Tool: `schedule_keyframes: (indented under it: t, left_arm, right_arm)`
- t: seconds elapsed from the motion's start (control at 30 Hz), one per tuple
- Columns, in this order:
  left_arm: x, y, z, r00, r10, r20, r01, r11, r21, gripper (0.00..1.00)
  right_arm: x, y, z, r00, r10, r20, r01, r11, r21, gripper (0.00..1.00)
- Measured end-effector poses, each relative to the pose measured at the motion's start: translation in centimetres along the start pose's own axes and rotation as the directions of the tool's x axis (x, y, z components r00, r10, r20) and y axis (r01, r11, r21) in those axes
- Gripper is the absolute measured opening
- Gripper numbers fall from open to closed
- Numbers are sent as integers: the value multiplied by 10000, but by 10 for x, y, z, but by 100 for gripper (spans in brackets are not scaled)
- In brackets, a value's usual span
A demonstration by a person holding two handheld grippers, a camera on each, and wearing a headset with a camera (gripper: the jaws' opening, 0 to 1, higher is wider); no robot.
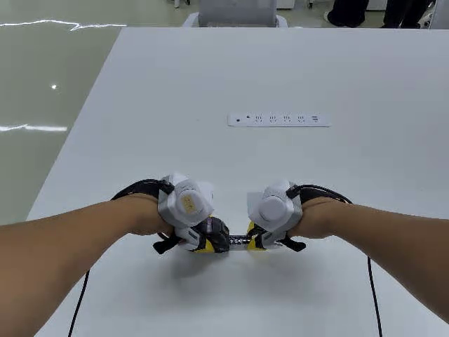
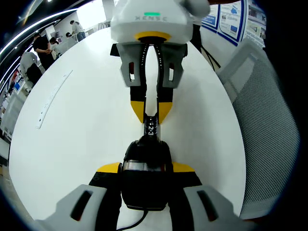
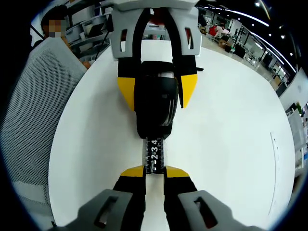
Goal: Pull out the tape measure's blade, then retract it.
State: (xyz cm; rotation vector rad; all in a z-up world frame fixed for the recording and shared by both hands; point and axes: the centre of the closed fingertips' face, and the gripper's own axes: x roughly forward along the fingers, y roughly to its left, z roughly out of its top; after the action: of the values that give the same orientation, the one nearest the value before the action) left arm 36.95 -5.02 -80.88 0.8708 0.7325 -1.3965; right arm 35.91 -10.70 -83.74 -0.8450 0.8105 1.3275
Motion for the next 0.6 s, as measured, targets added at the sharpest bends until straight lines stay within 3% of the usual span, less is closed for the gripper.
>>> schedule_keyframes:
  t: [0.6]
  left_arm:
    - [1,0,1,10000,-11,17,11,10000,-29,33]
  right_arm:
    - [-6,2,-12,9999,54,-123,-52,9999,163,12]
